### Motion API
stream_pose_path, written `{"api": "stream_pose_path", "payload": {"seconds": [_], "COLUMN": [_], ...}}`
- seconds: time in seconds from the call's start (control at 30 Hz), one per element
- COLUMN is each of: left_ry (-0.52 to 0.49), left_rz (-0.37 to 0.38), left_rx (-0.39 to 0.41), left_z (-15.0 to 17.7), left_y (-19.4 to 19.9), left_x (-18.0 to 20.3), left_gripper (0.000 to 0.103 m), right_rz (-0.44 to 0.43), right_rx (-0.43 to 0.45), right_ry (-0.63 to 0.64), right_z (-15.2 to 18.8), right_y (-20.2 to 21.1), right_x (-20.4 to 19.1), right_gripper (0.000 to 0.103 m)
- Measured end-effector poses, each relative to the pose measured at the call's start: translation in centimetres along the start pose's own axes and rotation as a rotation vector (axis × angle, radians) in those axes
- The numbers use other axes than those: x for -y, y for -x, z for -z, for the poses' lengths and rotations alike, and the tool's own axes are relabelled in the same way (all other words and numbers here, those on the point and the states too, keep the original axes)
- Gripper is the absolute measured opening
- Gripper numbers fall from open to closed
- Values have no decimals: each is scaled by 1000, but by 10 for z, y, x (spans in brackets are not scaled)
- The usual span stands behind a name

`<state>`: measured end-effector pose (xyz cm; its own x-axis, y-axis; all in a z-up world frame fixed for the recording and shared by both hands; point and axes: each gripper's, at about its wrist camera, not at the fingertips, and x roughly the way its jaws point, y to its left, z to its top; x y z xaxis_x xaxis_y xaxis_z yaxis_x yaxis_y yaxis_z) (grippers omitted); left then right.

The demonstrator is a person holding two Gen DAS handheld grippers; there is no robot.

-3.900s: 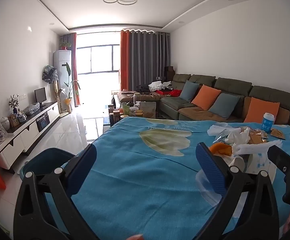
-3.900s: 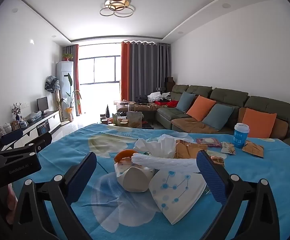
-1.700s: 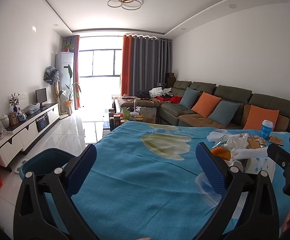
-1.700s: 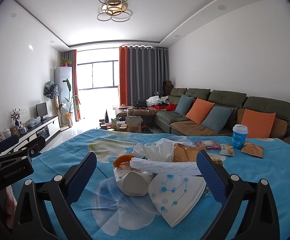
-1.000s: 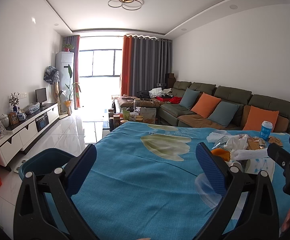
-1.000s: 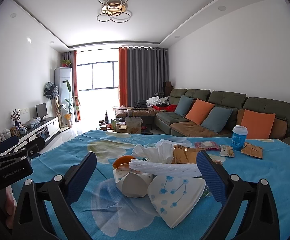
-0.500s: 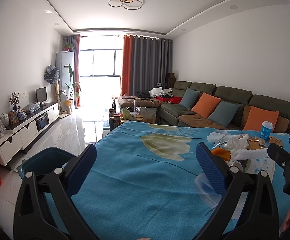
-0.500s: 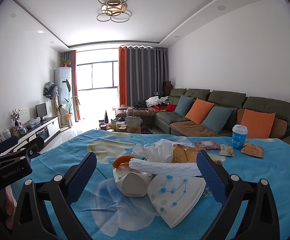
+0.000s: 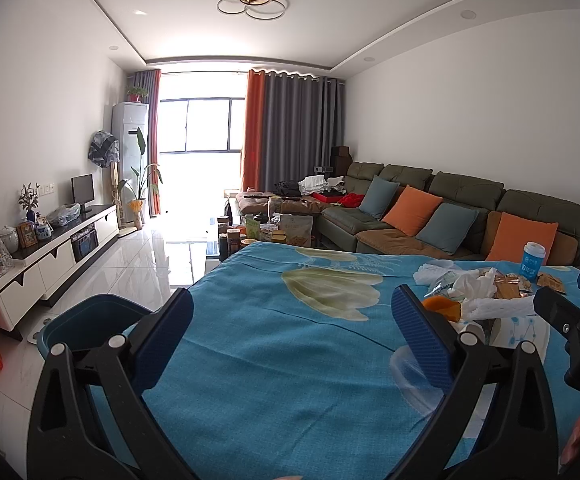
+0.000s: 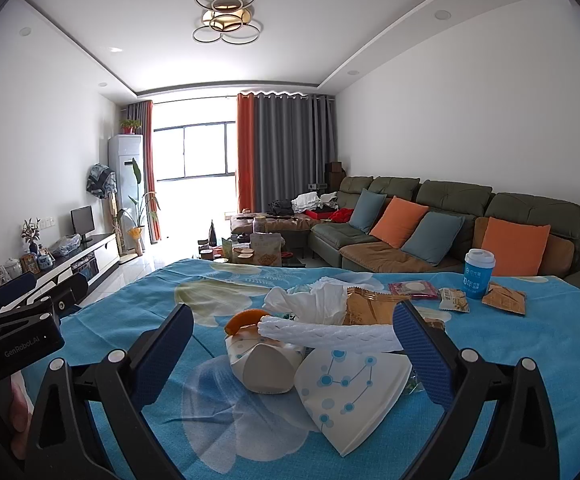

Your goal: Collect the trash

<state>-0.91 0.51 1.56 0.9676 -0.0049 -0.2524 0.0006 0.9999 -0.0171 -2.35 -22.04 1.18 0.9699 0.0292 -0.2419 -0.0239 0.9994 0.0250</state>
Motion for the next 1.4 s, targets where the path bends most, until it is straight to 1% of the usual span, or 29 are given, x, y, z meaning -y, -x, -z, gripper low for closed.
{"api": "stream_pose_path", "payload": {"seconds": [0.23, 0.3, 0.37, 0.47, 0.57, 0.67, 0.8, 0.87, 1.0, 1.07, 1.1, 1.13, 1.17, 1.2, 1.27, 1.3, 1.33, 1.37, 1.4], "left_ry": [-1, -7, -15, -30, -54, -80, -129, -149, -163, -175, -182, -186, -188, -191, -191, -190, -189, -186, -180], "left_rz": [1, 8, 31, 97, 177, 247, 316, 359, 429, 439, 450, 462, 473, 486, 504, 511, 513, 517, 523], "left_rx": [-1, -8, -26, -71, -134, -177, -261, -308, -389, -420, -433, -448, -458, -473, -503, -517, -533, -547, -561], "left_z": [0, 0, 0, 2, 11, 19, 27, 30, 33, 32, 33, 33, 34, 34, 36, 37, 38, 39, 40], "left_y": [0, -2, -4, -11, -22, -32, -52, -63, -80, -87, -91, -94, -97, -100, -107, -110, -114, -116, -119], "left_x": [0, 3, 6, 14, 27, 41, 62, 73, 85, 91, 95, 98, 101, 104, 108, 110, 110, 111, 110], "left_gripper": [98, 98, 98, 98, 98, 97, 97, 97, 97, 97, 97, 94, 90, 85, 77, 69, 58, 52, 42], "right_rz": [0, 0, 0, 14, 26, 38, 38, 33, -6, -21, -32, -47, -61, -77, -91, -104, -115, -123, -131], "right_rx": [0, -4, -16, -45, -98, -156, -208, -211, -214, -222, -227, -234, -241, -247, -255, -259, -264, -264, -261], "right_ry": [1, 0, -9, -30, -52, -94, -132, -133, -126, -116, -120, -127, -133, -136, -133, -130, -128, -124, -119], "right_z": [0, 0, 1, 4, 9, 15, 19, 19, 13, 10, 9, 8, 8, 7, 6, 6, 5, 5, 4], "right_y": [0, 0, -2, -6, -15, -25, -36, -38, -44, -49, -52, -56, -59, -62, -66, -67, -68, -69, -69], "right_x": [0, 0, 4, 13, 25, 41, 59, 63, 68, 71, 74, 77, 79, 81, 83, 83, 83, 83, 83], "right_gripper": [96, 96, 96, 96, 96, 96, 96, 94, 87, 83, 80, 75, 72, 67, 62, 57, 52, 51, 48]}}
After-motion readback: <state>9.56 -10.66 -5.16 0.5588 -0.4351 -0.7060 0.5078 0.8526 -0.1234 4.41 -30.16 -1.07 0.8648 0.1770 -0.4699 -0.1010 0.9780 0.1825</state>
